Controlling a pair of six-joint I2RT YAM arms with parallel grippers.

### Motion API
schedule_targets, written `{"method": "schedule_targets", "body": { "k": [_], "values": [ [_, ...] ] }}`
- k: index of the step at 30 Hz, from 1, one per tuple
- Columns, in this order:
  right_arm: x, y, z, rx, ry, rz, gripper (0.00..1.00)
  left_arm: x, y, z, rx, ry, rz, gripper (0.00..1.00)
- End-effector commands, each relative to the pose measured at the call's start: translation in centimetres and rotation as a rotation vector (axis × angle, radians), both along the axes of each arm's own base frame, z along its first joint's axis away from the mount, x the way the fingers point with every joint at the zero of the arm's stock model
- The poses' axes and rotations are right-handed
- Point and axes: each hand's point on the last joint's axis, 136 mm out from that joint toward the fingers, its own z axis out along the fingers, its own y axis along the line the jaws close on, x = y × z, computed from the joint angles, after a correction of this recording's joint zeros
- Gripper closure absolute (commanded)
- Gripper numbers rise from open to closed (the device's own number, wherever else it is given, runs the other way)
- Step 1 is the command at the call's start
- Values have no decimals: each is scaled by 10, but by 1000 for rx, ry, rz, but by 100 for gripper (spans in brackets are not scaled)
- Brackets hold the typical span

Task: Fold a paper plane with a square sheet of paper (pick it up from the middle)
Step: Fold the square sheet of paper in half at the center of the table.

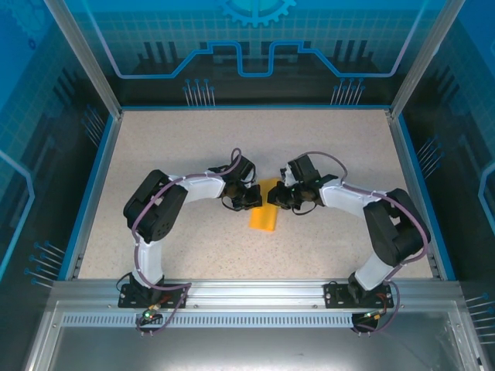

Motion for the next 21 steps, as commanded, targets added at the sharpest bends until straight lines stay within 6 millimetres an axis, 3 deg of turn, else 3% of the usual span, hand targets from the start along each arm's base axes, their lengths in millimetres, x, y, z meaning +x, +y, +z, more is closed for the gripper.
{"method": "schedule_targets", "body": {
  "k": [1,21],
  "values": [
    [-10,1,-18,9,36,20,87,-17,17,-22,108,61,9,100],
    [-38,-31,-72,-44,118,8,88,-24,24,-31,135,80,11,100]
  ]
}}
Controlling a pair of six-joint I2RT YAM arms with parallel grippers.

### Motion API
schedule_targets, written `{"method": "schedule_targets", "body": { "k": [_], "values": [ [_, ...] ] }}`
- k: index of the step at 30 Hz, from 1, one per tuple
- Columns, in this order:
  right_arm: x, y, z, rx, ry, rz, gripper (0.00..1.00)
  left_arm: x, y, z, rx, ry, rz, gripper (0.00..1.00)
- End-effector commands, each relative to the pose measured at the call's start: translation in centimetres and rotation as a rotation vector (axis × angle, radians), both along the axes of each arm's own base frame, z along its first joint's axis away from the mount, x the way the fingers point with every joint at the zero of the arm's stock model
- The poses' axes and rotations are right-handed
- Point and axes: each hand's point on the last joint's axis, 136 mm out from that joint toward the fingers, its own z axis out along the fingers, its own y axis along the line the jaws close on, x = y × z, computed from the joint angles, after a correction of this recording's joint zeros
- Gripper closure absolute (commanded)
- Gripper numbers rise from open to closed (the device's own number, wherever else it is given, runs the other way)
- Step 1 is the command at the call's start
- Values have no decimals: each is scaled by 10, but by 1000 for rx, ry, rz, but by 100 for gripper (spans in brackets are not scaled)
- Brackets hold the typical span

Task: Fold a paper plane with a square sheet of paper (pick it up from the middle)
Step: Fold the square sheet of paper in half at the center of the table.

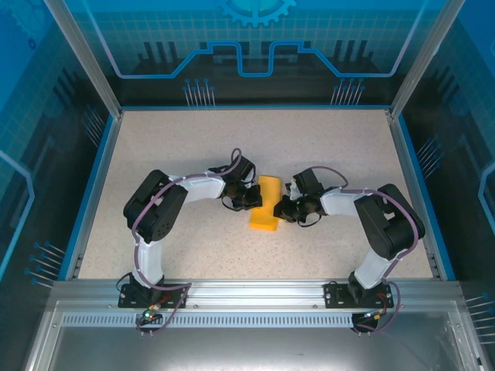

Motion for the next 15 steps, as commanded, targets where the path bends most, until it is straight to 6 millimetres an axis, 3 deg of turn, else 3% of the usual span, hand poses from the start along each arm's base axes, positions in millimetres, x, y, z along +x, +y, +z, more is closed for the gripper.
{"method": "schedule_targets", "body": {
  "k": [1,9,15],
  "values": [
    [-12,-9,-17,-13,39,3,88,-25,25,-31,135,82,11,100],
    [-6,9,34,112,-78,37,87,-26,25,-31,137,80,11,100],
    [-15,15,24,109,-52,56,87,-26,24,-31,133,81,8,100]
  ]
}}
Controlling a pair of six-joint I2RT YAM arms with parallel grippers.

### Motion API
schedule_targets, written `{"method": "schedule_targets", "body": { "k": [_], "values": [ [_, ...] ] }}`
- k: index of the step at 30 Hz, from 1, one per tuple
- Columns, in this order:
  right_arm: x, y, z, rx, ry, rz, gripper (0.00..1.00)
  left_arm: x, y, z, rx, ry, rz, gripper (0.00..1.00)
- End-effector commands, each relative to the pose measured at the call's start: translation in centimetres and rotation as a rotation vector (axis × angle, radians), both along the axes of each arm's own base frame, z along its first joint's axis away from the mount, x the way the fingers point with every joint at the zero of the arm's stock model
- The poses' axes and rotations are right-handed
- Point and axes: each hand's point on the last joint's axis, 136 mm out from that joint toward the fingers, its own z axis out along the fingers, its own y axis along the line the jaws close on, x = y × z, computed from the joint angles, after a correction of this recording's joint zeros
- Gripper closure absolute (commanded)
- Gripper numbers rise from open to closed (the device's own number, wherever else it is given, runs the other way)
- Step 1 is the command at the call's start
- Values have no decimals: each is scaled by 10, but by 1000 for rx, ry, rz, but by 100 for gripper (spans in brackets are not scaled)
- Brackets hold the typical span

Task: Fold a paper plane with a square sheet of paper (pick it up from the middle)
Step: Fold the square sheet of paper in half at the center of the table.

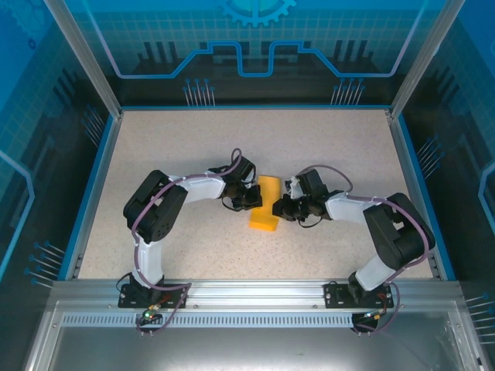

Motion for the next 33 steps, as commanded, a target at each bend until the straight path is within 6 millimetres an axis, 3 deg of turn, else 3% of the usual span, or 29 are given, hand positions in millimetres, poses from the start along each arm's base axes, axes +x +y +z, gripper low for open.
{"method": "schedule_targets", "body": {
  "k": [1,7,11,19,22,33],
  "values": [
    [-12,4,-11,7,39,18,87,-25,23,-31,127,85,7,100],
    [-26,-3,-40,-32,108,14,87,-26,23,-30,128,85,4,100],
    [-31,-8,-46,-55,125,12,87,-27,24,-30,130,85,5,100],
    [-26,7,-8,2,48,35,86,-26,23,-28,128,83,3,100],
    [-29,12,-5,-16,41,47,87,-26,24,-28,128,84,5,100],
    [-49,-3,-44,-89,124,25,87,-26,23,-27,123,81,3,100]
  ]
}}
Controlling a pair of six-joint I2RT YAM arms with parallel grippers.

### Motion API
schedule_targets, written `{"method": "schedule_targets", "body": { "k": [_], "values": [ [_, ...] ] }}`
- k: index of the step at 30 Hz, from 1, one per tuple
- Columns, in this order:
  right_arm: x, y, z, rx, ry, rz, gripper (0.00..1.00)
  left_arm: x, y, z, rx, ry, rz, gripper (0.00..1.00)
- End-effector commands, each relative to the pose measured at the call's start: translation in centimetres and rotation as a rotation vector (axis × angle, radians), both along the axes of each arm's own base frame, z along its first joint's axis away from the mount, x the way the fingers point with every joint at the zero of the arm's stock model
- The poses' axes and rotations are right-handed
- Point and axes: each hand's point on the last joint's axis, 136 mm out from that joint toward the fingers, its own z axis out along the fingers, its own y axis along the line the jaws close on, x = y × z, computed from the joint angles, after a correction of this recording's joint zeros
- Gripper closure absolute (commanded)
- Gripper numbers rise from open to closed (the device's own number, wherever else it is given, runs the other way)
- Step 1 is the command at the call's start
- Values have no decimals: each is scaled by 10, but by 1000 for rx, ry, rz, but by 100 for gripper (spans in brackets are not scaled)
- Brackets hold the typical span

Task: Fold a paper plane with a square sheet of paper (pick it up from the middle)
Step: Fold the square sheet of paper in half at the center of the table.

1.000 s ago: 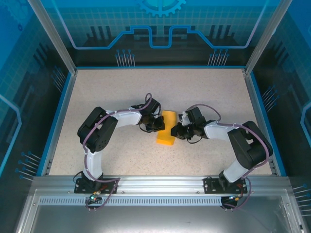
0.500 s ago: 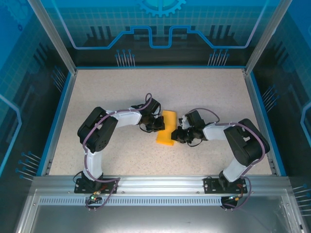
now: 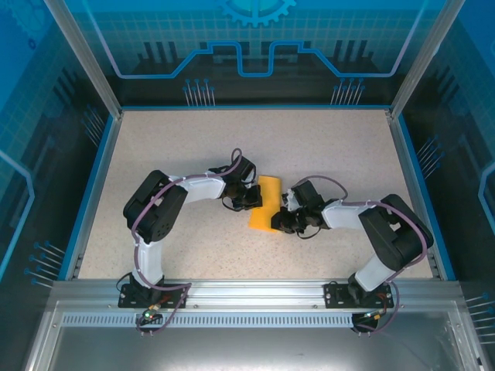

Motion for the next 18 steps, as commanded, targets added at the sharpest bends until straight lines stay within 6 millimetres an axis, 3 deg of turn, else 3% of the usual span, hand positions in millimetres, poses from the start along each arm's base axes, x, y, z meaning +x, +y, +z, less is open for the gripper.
{"method": "schedule_targets", "body": {
  "k": [1,12,18],
  "values": [
    [-12,-7,-16,-40,55,-11,87,-26,22,-27,119,85,3,100],
    [-9,4,24,52,-24,3,85,-26,22,-26,117,85,1,100],
    [-14,3,9,25,12,7,85,-25,21,-26,116,83,0,100]
  ]
}}
